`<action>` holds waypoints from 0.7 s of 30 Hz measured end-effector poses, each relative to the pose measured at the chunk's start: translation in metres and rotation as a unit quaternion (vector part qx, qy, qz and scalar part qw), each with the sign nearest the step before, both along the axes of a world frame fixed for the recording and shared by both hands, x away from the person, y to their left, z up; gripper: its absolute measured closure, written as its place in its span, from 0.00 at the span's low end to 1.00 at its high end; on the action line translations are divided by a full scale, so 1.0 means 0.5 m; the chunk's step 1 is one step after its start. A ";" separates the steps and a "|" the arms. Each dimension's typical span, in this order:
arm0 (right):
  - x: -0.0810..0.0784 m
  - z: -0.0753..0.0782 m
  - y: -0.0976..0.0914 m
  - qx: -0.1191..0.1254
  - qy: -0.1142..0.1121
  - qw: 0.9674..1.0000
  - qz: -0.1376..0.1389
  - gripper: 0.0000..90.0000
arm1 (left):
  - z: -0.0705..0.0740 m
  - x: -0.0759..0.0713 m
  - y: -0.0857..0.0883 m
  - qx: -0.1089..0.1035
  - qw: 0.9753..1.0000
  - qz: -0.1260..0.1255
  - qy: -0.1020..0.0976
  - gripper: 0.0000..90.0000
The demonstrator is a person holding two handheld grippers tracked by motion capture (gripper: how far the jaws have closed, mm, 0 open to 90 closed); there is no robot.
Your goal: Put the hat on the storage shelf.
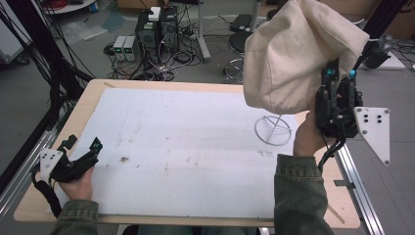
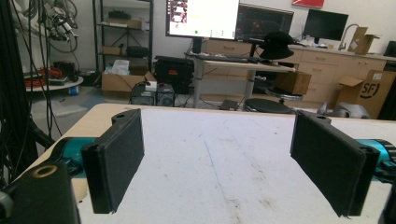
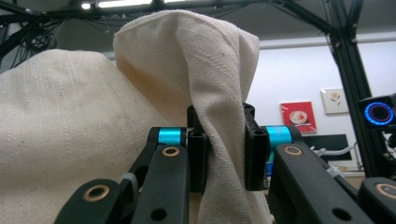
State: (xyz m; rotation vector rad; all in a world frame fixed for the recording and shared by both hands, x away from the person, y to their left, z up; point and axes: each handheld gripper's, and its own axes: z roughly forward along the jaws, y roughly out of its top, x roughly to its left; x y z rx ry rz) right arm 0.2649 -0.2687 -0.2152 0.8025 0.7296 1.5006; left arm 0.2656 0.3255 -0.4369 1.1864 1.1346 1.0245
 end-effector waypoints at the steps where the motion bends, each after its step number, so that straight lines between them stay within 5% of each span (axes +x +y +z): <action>1: 0.000 0.002 -0.002 0.001 -0.002 1.000 -0.003 0.85 | 0.000 0.000 0.000 0.000 1.000 0.000 -0.001 0.20; 12: 0.013 0.007 -0.028 0.028 -0.013 0.998 -0.061 0.85 | -0.001 0.003 0.000 -0.004 1.000 -0.004 -0.001 0.20; 21: 0.042 -0.024 -0.053 0.071 0.038 0.993 -0.090 0.84 | -0.002 0.005 0.001 -0.007 1.000 -0.005 -0.001 0.20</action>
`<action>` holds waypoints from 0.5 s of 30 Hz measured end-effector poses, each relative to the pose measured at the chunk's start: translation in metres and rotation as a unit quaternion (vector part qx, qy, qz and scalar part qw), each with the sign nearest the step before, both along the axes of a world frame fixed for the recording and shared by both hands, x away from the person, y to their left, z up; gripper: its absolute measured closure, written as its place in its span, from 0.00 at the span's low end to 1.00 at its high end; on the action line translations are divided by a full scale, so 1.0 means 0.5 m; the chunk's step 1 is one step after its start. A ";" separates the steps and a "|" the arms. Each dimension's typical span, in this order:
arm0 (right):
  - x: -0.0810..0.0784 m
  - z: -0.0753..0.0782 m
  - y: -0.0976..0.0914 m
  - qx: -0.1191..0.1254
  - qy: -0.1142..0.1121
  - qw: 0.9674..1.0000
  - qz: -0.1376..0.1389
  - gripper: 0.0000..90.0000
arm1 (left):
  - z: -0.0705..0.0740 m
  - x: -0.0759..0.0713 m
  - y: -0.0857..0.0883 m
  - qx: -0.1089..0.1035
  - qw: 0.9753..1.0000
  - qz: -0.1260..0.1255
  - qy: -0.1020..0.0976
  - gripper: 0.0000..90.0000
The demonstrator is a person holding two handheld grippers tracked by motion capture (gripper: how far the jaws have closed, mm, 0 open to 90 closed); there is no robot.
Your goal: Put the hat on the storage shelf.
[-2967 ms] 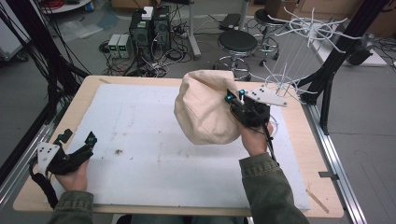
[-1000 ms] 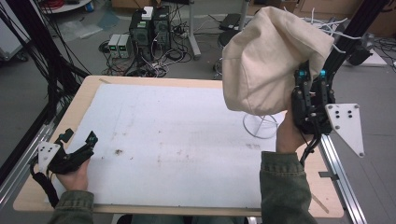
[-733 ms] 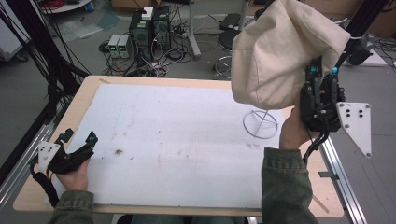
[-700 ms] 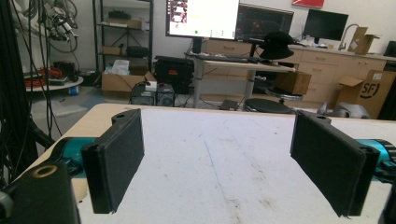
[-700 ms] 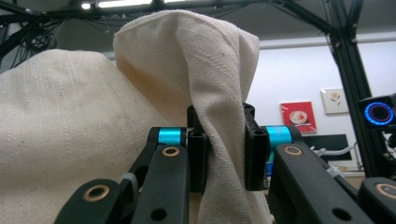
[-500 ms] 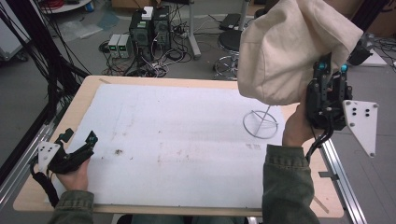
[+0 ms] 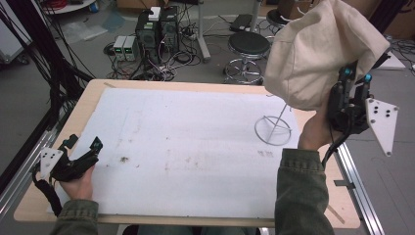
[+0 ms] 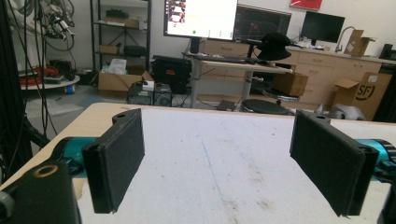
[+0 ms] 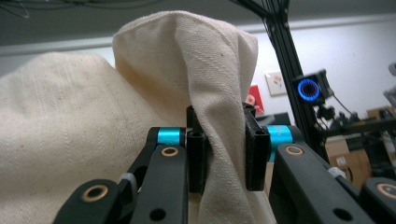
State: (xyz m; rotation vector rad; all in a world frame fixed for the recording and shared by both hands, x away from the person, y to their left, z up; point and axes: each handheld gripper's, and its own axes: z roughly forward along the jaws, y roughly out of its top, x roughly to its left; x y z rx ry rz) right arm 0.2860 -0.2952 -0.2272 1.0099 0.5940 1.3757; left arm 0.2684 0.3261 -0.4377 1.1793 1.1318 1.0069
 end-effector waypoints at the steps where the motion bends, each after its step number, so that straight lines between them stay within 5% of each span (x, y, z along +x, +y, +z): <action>1: 0.001 -0.009 0.001 0.001 0.005 1.000 -0.001 0.84 | 0.000 0.000 0.000 0.000 1.000 0.000 0.000 0.20; 15: -0.008 -0.072 0.025 -0.006 0.036 0.999 0.000 0.81 | 0.000 -0.001 -0.001 0.000 1.000 0.001 0.001 0.20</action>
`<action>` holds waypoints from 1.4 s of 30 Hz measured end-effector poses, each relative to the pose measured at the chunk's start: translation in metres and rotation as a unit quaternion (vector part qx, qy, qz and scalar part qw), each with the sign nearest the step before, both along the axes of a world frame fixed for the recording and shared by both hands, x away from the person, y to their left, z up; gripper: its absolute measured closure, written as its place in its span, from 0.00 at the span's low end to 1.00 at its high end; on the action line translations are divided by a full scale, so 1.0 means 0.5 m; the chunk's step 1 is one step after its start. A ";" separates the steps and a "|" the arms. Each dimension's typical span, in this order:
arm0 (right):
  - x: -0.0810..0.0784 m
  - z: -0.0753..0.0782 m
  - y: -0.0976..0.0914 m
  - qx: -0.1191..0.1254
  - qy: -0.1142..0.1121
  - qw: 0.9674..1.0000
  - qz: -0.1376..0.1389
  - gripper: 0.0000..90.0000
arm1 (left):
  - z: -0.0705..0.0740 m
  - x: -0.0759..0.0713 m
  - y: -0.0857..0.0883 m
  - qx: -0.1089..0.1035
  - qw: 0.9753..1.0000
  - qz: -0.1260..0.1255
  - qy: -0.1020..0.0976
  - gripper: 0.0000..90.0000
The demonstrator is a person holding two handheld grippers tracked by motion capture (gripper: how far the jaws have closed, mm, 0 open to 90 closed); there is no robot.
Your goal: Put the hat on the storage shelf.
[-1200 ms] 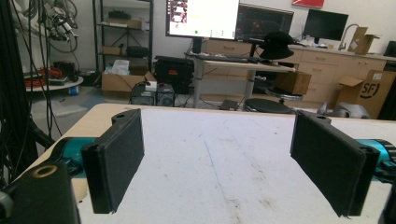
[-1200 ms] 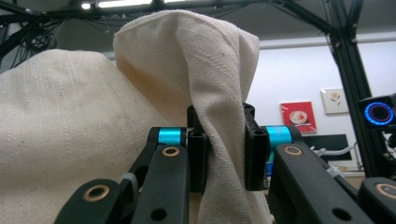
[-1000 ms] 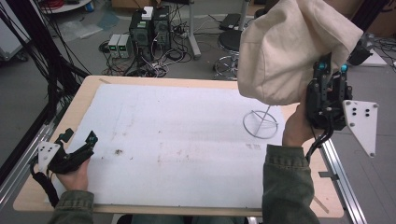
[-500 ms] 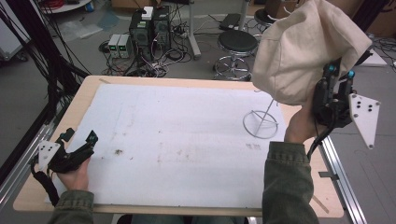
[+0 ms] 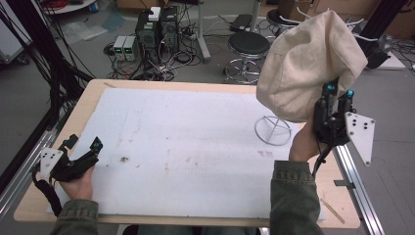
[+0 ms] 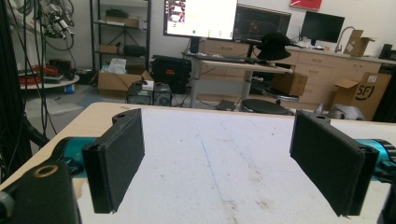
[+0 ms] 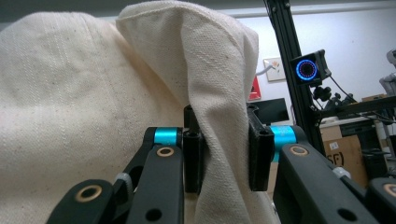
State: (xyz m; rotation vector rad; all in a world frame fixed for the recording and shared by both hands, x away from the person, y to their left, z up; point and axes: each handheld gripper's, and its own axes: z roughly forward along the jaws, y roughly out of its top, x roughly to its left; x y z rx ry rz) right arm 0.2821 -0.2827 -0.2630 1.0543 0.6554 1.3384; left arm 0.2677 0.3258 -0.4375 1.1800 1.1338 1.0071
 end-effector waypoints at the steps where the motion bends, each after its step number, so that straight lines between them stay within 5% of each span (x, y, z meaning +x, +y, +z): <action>1: 0.000 -0.003 0.001 -0.001 0.002 1.000 -0.001 0.81 | 0.000 0.000 0.000 0.000 1.000 0.000 0.000 0.20; 29: 0.006 -0.087 0.034 -0.022 0.069 0.997 0.002 0.78 | 0.000 0.000 -0.001 -0.001 1.000 -0.002 -0.001 0.20; 42: -0.001 -0.089 0.031 -0.015 0.071 0.997 0.003 0.69 | 0.000 0.000 0.000 -0.001 1.000 -0.001 0.000 0.20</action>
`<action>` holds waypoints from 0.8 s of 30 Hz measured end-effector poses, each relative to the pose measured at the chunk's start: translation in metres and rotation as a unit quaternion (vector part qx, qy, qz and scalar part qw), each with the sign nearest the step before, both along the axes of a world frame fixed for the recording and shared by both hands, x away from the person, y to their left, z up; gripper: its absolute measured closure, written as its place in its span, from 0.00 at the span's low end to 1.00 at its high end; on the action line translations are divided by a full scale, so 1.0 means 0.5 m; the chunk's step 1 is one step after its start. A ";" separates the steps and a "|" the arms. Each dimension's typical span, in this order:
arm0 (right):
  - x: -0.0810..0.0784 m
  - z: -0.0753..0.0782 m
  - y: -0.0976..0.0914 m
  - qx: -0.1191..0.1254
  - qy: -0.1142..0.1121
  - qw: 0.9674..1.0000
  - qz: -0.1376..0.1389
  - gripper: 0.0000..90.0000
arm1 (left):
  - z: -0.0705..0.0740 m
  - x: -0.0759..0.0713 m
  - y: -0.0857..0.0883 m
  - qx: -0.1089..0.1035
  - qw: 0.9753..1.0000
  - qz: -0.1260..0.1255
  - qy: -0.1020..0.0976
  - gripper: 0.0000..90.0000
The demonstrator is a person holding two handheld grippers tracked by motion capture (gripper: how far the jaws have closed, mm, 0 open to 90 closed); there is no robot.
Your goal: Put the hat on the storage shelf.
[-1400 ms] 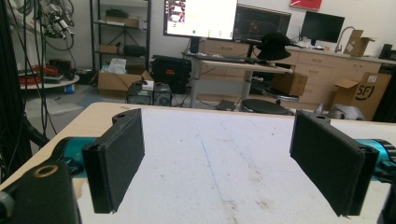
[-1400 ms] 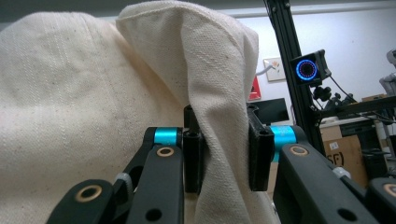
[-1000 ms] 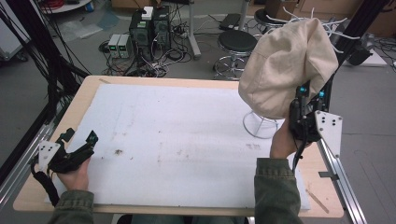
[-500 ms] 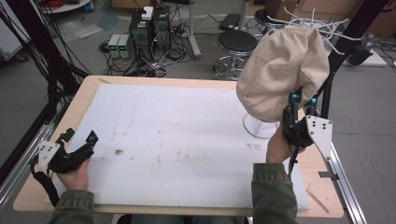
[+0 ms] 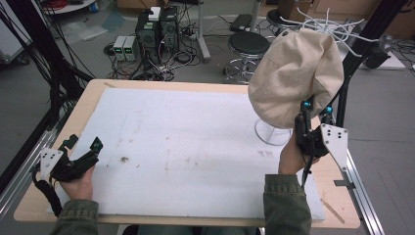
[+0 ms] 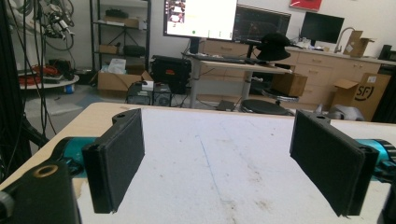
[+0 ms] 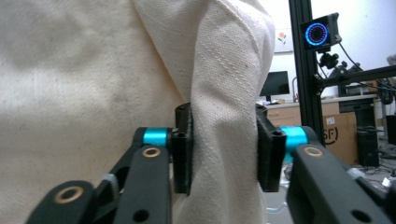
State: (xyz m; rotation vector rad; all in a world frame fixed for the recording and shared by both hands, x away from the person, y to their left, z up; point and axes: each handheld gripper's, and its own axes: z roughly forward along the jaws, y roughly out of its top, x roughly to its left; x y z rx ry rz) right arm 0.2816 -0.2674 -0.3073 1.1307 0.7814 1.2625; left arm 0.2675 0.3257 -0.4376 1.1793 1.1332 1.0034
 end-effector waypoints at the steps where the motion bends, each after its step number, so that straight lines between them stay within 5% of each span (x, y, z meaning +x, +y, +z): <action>1: -0.001 0.000 -0.001 0.004 0.001 1.000 0.000 0.67 | 0.000 0.000 0.000 0.000 1.000 0.001 0.000 0.20; 8: 0.000 -0.002 -0.006 0.005 0.007 1.000 0.003 0.62 | 0.000 0.000 -0.001 -0.001 1.000 0.001 -0.001 0.20; 24: -0.009 0.003 -0.012 0.005 0.006 0.999 0.044 0.18 | 0.000 0.000 -0.001 0.000 1.000 0.000 -0.001 0.20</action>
